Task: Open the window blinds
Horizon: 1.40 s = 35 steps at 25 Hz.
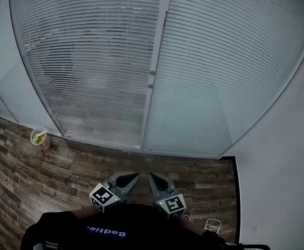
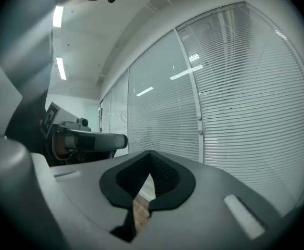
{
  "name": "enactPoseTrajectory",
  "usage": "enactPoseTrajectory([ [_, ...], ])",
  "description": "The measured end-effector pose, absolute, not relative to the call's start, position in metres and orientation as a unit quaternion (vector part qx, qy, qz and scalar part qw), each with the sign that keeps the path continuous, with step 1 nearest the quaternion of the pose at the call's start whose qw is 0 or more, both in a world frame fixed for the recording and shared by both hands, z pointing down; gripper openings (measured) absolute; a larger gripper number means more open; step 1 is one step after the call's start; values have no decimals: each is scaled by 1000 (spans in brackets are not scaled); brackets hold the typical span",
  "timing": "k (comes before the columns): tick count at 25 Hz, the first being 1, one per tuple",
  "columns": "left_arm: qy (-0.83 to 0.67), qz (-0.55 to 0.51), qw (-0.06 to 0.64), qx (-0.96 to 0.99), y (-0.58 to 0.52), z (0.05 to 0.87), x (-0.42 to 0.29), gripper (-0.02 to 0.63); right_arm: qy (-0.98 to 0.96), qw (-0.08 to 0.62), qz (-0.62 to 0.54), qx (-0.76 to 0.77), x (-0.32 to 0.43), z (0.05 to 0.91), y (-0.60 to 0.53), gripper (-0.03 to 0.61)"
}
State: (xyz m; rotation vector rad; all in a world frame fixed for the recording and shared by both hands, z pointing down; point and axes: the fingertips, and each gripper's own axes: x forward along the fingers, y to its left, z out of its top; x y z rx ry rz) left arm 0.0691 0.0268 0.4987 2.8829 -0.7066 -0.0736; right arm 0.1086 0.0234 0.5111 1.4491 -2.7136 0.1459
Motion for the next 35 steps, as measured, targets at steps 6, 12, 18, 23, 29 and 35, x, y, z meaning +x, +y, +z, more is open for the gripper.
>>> enactPoseTrajectory([
  [6, -239, -23, 87, 967, 25, 497, 74, -2, -881, 34, 49, 469, 113, 512, 21, 2],
  [12, -247, -25, 88, 965, 25, 498, 78, -2, -884, 24, 47, 465, 121, 513, 21, 2],
  [18, -254, -17, 90, 963, 28, 499, 83, -2, -878, 26, 63, 474, 135, 523, 18, 3],
  [23, -270, -9, 95, 958, 26, 503, 91, -2, -885, 24, 93, 455, 142, 531, 13, 3],
  [29, -291, -7, 99, 952, 27, 506, 92, 0, -896, 35, 89, 434, 141, 537, 10, 3],
  [35, -308, -17, 104, 946, 12, 507, 91, -2, -895, 40, 112, 429, 152, 548, 0, 3],
])
